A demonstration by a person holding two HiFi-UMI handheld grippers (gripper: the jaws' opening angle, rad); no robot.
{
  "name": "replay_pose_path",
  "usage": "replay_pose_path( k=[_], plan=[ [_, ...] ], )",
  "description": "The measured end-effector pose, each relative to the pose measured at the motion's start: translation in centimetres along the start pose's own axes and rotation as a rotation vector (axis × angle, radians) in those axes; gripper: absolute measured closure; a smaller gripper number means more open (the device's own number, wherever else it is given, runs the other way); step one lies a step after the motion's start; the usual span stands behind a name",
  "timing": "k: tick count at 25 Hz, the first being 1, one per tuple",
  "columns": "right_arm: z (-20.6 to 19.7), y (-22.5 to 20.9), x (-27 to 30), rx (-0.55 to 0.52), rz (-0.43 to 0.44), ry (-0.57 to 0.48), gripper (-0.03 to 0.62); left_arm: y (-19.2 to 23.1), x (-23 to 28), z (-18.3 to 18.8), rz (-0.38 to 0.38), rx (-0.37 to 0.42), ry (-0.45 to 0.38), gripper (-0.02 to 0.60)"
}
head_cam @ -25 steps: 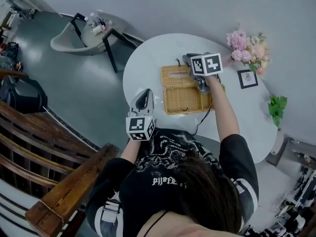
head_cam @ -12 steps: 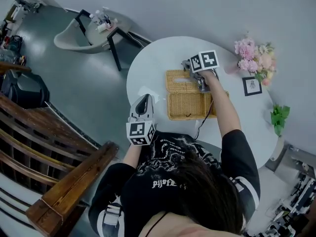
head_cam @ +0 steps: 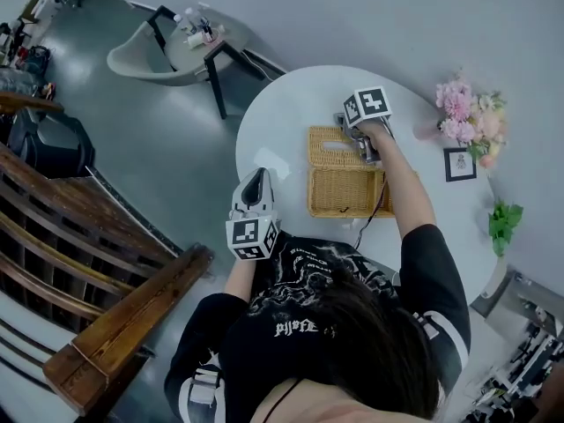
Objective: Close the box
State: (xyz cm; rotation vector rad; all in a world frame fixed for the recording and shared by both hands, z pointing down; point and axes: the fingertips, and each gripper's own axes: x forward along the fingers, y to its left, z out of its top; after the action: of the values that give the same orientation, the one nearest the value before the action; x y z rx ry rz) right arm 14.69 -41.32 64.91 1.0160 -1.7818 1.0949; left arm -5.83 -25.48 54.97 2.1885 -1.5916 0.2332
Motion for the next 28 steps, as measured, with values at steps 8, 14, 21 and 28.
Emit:
replay_pose_path(
  k=[8,14,21,28],
  plan=[
    [-0.5,-0.5,1.0,-0.033,-0.034,0.057,0.551,0.5,-0.6,-0.8,0.014,-0.011,0.012,0.555],
    [0.2,-0.1,0.3,-0.036,-0.008,0.018,0.554,0.6,-1.3,-0.9,0.022,-0.007,0.008,0.555],
    [0.7,0.9,-1.1,-0.100,-0.013,-0.029,0.557,0.1,-2.1,-1.0,0.018,-0.001,-0.004,0.555],
    [1.7,1.7,-3.4,-0.106,-0.009,-0.119,0.557,-1.1,-3.0,-1.0,-0.013,0.004,-0.020,0.555]
  ],
)
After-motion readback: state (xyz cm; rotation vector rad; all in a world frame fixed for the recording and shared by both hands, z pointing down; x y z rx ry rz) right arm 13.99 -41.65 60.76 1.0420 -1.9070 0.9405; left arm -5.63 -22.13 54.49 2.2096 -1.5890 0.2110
